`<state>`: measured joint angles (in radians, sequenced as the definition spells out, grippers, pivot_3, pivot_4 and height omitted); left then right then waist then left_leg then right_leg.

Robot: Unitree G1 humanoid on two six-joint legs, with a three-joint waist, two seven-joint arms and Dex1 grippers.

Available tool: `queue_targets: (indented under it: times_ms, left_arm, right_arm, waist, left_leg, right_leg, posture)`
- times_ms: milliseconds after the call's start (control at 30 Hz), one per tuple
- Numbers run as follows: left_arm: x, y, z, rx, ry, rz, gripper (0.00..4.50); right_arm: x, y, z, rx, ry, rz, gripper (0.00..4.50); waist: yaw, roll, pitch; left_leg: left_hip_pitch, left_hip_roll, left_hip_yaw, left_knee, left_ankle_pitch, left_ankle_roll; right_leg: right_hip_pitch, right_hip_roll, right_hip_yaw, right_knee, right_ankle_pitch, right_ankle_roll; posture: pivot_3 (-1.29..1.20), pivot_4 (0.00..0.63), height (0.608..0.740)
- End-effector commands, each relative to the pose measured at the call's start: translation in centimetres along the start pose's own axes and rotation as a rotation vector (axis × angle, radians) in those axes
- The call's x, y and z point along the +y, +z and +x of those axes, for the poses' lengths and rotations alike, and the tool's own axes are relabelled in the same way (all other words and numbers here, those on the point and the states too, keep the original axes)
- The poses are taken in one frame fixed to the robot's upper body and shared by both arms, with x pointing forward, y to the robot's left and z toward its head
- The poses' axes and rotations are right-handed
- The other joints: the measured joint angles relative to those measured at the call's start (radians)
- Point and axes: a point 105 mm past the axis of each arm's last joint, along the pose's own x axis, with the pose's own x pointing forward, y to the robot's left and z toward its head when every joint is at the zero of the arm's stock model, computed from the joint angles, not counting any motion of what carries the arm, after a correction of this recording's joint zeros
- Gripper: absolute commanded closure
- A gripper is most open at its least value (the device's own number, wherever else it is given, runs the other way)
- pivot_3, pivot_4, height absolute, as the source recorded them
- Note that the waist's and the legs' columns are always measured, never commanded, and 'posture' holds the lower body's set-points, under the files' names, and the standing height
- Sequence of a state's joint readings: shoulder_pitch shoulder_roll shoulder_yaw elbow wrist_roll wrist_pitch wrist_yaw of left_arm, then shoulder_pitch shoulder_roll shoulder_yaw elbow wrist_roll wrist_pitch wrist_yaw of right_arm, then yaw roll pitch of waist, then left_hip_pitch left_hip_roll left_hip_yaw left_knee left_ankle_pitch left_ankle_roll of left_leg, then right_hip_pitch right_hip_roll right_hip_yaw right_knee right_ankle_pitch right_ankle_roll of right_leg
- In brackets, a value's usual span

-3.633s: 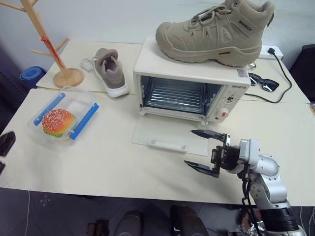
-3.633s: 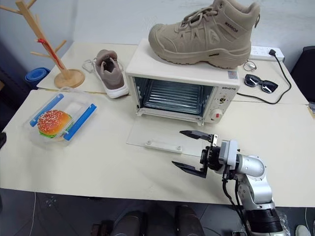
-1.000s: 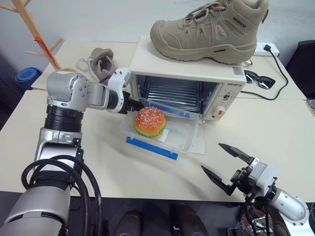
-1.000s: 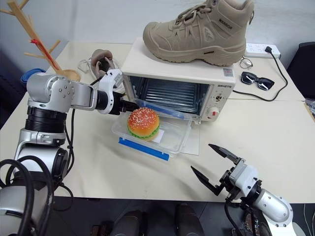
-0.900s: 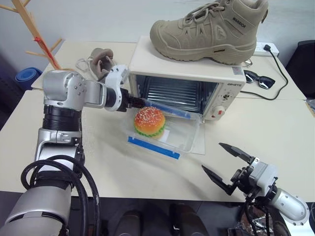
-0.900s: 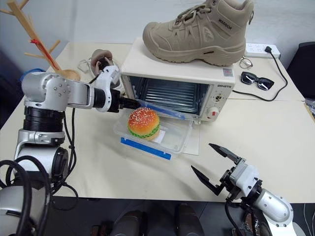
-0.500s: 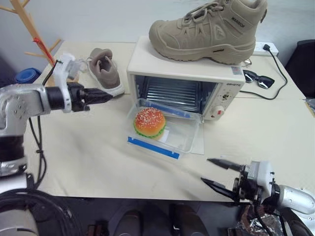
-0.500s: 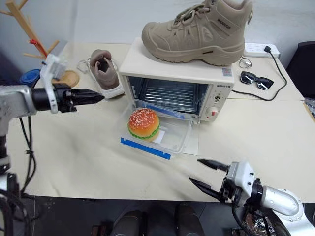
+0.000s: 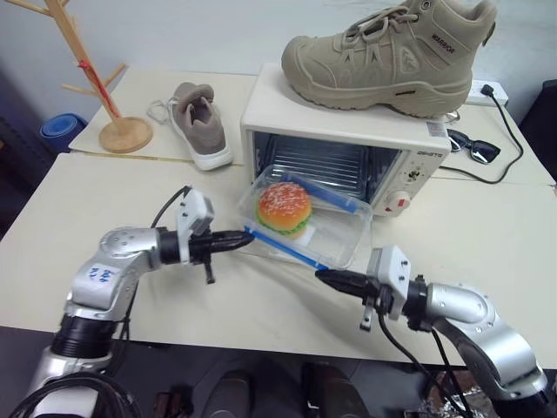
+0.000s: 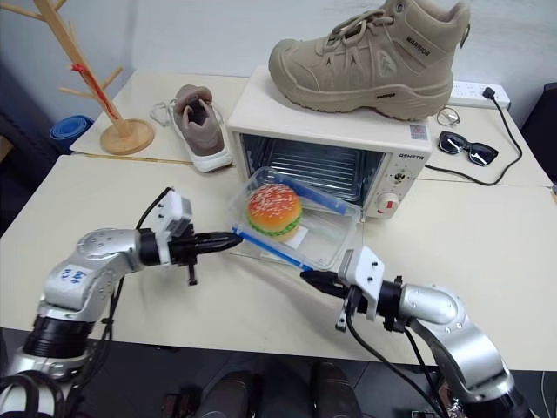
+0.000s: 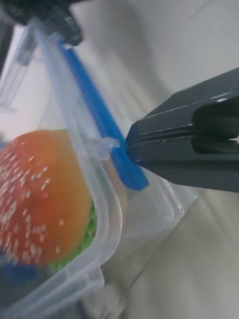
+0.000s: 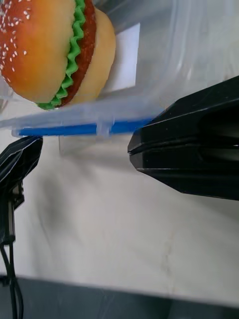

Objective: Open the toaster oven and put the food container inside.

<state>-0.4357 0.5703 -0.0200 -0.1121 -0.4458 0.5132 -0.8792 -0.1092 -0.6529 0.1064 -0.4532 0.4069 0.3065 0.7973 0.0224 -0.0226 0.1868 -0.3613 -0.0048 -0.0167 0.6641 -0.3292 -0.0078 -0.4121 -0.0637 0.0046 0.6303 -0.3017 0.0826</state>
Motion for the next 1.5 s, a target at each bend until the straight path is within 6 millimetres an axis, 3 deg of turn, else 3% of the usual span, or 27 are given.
queue_targets:
  times_ms: [33, 300, 533, 800, 967, 1067, 1200, 1300, 1400, 1500]
  left_arm:
    - [0.5, 0.9, 0.7, -0.041, 0.057, 0.034, 4.5]
    - [0.7, 0.9, 1.7, -0.081, 0.12, 0.002, 4.5]
    - [3.0, 1.6, 3.2, -0.138, 0.243, -0.017, 4.5]
    - [4.7, 2.0, 4.5, -0.143, 0.304, 0.016, 4.5]
    - [6.2, 1.9, 3.1, -0.152, 0.401, 0.012, 4.5]
    - [4.8, 1.6, 0.7, -0.137, 0.292, 0.057, 4.5]
    - [2.7, 1.7, -3.4, -0.127, 0.156, 0.061, 3.69]
    - [1.5, 0.9, -7.4, -0.054, 0.107, 0.066, 2.77]
    - [0.5, 0.5, -10.0, -0.013, 0.07, 0.082, 1.8]
    - [-2.5, -0.7, -11.8, 0.037, -0.1, 0.145, 0.87]
  right_arm:
    - [-2.0, 0.6, 0.2, -0.013, -0.07, -0.061, 4.48]
    - [-6.5, 1.1, 0.1, -0.009, -0.204, -0.159, 4.48]
    - [-9.6, 1.3, 2.1, -0.071, -0.353, -0.177, 4.48]
    - [-10.7, 0.9, 4.1, -0.084, -0.409, -0.155, 4.48]
    - [-10.5, 1.3, 4.1, -0.097, -0.389, -0.141, 4.48]
    - [-9.4, 2.2, 2.3, -0.132, -0.318, -0.13, 4.48]
    - [-8.4, 2.9, -1.0, -0.143, -0.256, -0.152, 4.5]
    - [-8.4, 1.6, -4.6, -0.081, -0.225, -0.161, 4.5]
    - [-8.4, -0.8, -7.1, 0.001, -0.195, -0.147, 4.5]
    - [-7.9, -4.8, -8.7, 0.12, -0.133, -0.116, 4.5]
  waist:
    - [-0.006, 0.0, 0.0]
    - [-0.013, 0.0, 0.0]
    - [-0.024, 0.0, 0.0]
    - [-0.026, 0.0, 0.0]
    - [-0.025, 0.0, 0.0]
    - [-0.026, 0.0, 0.0]
    - [-0.027, 0.001, 0.0]
    - [-0.026, 0.001, 0.0]
    - [-0.026, 0.001, 0.0]
    - [-0.027, 0.002, 0.001]
  left_leg:
    - [0.0, 0.0, 0.001, 0.0, 0.0, 0.0]
    - [0.0, 0.001, 0.001, 0.0, 0.0, -0.001]
    - [0.0, 0.0, 0.002, 0.001, 0.003, -0.004]
    - [-0.001, 0.0, 0.003, 0.002, 0.004, -0.006]
    - [-0.003, 0.0, 0.002, 0.002, 0.004, -0.006]
    - [-0.01, 0.0, 0.002, 0.003, 0.004, -0.007]
    - [-0.014, 0.001, 0.003, 0.0, 0.004, -0.008]
    - [-0.014, 0.001, 0.003, 0.002, 0.004, -0.007]
    - [-0.007, 0.001, 0.003, 0.001, 0.0, 0.0]
    - [0.001, 0.001, 0.002, -0.001, -0.001, 0.002]
  right_leg:
    - [0.0, 0.0, 0.0, 0.0, 0.0, 0.0]
    - [-0.001, 0.001, 0.001, 0.001, 0.0, 0.0]
    - [-0.001, 0.001, 0.001, 0.003, 0.0, 0.0]
    - [-0.002, 0.001, 0.001, 0.007, 0.001, 0.001]
    - [-0.004, 0.001, 0.001, 0.007, 0.001, 0.001]
    - [-0.01, 0.001, 0.001, 0.009, 0.001, 0.001]
    - [-0.017, 0.001, 0.002, 0.009, 0.001, 0.001]
    - [-0.015, 0.001, 0.002, 0.007, 0.001, 0.001]
    - [-0.009, 0.0, 0.001, 0.004, 0.0, 0.0]
    - [0.0, -0.001, 0.001, 0.0, 0.0, 0.0]
  posture:
    - [0.0, 0.15, 0.74]
    - [0.0, 0.15, 0.74]
    - [0.0, 0.15, 0.74]
    - [0.0, 0.15, 0.74]
    - [0.0, 0.15, 0.74]
    - [0.0, 0.15, 0.74]
    - [0.0, 0.15, 0.74]
    - [0.0, 0.15, 0.74]
    - [0.0, 0.15, 0.74]
    - [0.0, 0.15, 0.74]
